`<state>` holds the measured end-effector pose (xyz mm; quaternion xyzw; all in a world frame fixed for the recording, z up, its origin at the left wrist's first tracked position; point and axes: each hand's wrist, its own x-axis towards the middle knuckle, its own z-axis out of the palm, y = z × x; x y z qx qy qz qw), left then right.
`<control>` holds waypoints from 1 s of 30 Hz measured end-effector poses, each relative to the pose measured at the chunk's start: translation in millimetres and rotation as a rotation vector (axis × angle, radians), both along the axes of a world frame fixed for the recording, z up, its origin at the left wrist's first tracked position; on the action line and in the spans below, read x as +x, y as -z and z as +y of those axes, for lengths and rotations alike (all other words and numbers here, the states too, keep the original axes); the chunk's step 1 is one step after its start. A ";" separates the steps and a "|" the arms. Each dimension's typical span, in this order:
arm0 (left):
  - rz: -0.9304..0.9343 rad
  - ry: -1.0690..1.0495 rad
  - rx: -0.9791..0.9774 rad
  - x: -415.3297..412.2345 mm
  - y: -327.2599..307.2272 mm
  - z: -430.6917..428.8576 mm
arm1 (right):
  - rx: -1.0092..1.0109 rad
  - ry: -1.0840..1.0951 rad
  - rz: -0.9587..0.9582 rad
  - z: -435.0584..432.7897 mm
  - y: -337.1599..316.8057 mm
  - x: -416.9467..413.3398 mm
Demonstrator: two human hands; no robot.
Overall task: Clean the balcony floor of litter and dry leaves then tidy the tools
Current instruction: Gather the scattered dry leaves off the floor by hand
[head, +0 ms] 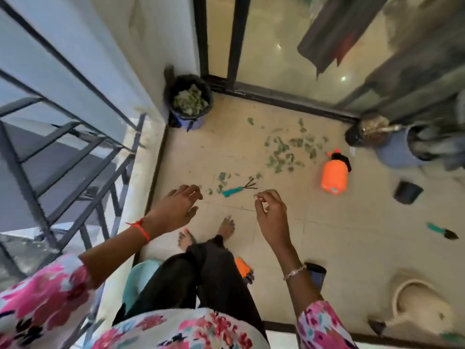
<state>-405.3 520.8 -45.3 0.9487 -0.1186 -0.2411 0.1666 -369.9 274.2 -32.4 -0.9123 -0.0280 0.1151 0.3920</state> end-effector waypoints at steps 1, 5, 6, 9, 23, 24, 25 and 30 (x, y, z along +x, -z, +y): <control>-0.023 0.015 0.001 10.4 8.0 -6.6 | 0.006 0.017 0.008 -4.0 11.6 6.2; -0.170 0.125 -0.019 44.3 53.4 -26.0 | -0.080 -0.066 0.061 -20.7 82.0 26.0; -0.185 0.155 -0.013 53.0 72.7 -30.5 | -0.123 -0.112 0.075 -25.6 107.3 31.4; -0.161 0.263 0.040 75.2 139.7 -40.7 | -0.223 -0.212 0.052 -35.2 189.2 47.6; -0.351 0.547 -0.034 132.1 622.3 -46.1 | -0.450 -0.587 -0.242 -10.8 667.6 87.1; -0.370 0.517 -0.061 134.3 646.7 -43.9 | -0.444 -0.608 -0.280 -12.5 688.9 85.2; -0.396 0.490 -0.088 137.0 663.3 -42.8 | -0.444 -0.607 -0.322 -16.3 704.1 83.2; -0.380 0.312 -0.261 148.8 709.7 -33.1 | -0.389 -0.608 -0.421 -25.5 740.8 77.4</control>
